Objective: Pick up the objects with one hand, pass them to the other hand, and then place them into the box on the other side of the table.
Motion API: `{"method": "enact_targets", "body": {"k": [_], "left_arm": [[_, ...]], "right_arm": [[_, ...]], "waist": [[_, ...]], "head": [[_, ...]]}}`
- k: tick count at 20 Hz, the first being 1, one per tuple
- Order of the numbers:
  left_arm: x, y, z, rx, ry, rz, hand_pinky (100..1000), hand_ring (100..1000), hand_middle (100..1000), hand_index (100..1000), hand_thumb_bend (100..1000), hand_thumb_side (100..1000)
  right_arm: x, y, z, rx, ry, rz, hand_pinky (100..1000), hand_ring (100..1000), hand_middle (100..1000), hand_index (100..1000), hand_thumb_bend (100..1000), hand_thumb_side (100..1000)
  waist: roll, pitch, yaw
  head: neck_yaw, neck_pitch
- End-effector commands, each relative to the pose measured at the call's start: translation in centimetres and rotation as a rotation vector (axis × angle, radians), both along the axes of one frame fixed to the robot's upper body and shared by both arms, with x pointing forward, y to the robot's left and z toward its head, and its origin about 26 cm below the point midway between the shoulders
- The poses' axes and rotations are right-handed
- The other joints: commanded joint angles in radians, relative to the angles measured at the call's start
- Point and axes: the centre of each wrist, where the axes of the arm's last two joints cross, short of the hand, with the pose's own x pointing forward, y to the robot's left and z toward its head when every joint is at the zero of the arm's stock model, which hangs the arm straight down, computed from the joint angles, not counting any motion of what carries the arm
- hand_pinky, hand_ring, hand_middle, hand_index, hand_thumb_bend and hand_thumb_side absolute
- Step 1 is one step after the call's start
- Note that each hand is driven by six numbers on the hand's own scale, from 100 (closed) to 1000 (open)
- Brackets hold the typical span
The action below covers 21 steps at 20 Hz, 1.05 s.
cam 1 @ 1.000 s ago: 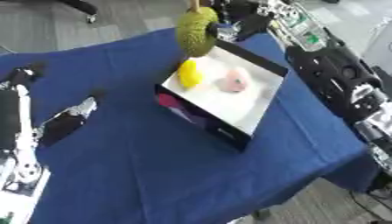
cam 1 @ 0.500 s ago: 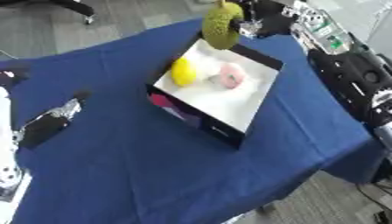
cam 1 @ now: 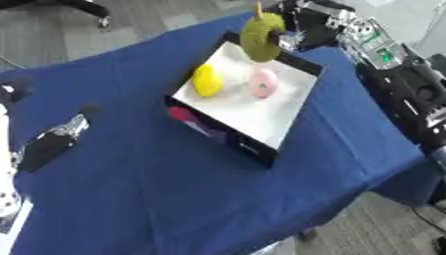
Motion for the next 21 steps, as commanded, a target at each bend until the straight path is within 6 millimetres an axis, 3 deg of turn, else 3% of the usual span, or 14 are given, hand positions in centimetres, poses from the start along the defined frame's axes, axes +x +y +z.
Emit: {"method": "enact_targets", "body": {"k": [1,2,3,5,7,14,15,16,17,18,19,20,21], "left_arm": [[0.1,0.4,1.2,0.001,-0.033,0.000,794,780,685,838,768,644],[0.0,0.4,1.2,0.001,-0.032,-0.001,794,780,686,838,768,646],[0.0,0.5,1.1,0.002,-0.030,-0.001,794,780,686,839,769,647],[0.0,0.5,1.0,0.004,-0.026,-0.001,794,781,686,838,769,647],[0.0,0.5,1.0,0.004,-0.026,0.001,794,781,686,838,770,646],[0.1,0.7,1.0,-0.001,-0.030,0.010,795,782,697,841,753,654],[0.0,0.7,1.0,-0.002,-0.031,0.011,795,783,698,841,747,654],[0.0,0.8,1.1,-0.004,-0.032,0.012,795,784,700,844,718,669],[0.0,0.9,1.1,-0.008,-0.033,0.015,796,786,706,849,707,657],[0.0,1.1,1.2,-0.012,-0.037,0.021,797,789,717,853,664,673],[0.0,1.4,1.4,-0.015,-0.047,0.034,798,791,722,854,612,692],[-0.1,1.9,1.7,-0.024,-0.061,0.048,802,798,742,868,505,719],[-0.2,2.6,2.3,-0.035,-0.083,0.066,803,804,756,875,458,723]], "right_arm": [[-0.3,-1.0,1.3,-0.069,-0.037,-0.015,941,1000,1000,955,100,100],[-0.4,-1.0,1.3,-0.087,-0.047,-0.004,951,1000,1000,1000,100,152],[-0.4,-1.1,1.3,-0.104,-0.066,0.009,967,1000,1000,1000,100,330],[-0.5,-1.4,1.2,-0.123,-0.099,0.018,988,1000,1000,1000,100,544],[-0.6,-1.7,1.0,-0.131,-0.117,0.006,997,1000,1000,1000,100,596],[-0.9,-2.1,1.2,-0.123,-0.169,-0.026,1000,1000,1000,1000,100,615],[-1.0,-2.1,1.3,-0.117,-0.175,-0.028,1000,1000,1000,1000,100,628],[-1.0,-2.1,1.4,-0.108,-0.179,-0.031,1000,1000,1000,1000,100,709],[-1.1,-2.1,1.5,-0.088,-0.181,-0.036,1000,1000,1000,1000,100,620],[-1.1,-2.1,1.6,-0.055,-0.183,-0.040,1000,1000,1000,1000,100,662],[-1.2,-2.0,1.9,-0.011,-0.191,-0.045,1000,1000,1000,1000,100,545],[-1.4,-2.0,2.5,0.030,-0.206,-0.047,1000,1000,1000,1000,100,468],[-1.8,-2.1,3.3,0.072,-0.233,-0.047,1000,1000,1000,1000,100,450]], "waist": [[0.008,-0.006,0.001],[0.008,-0.006,0.001],[0.008,-0.006,0.000],[0.008,-0.005,-0.001],[0.007,-0.006,-0.001],[0.006,-0.008,-0.001],[0.005,-0.008,-0.001],[0.005,-0.009,-0.001],[0.004,-0.010,0.000],[0.002,-0.011,0.001],[-0.002,-0.013,0.002],[-0.006,-0.016,0.002],[-0.011,-0.020,0.001]], "head": [[0.006,-0.002],[0.008,-0.002],[0.012,-0.002],[0.016,-0.002],[0.017,-0.002],[0.026,-0.002],[0.027,-0.002],[0.027,-0.002],[0.025,-0.002],[0.019,-0.002],[0.008,-0.002],[-0.005,-0.002],[-0.020,-0.002]]}}
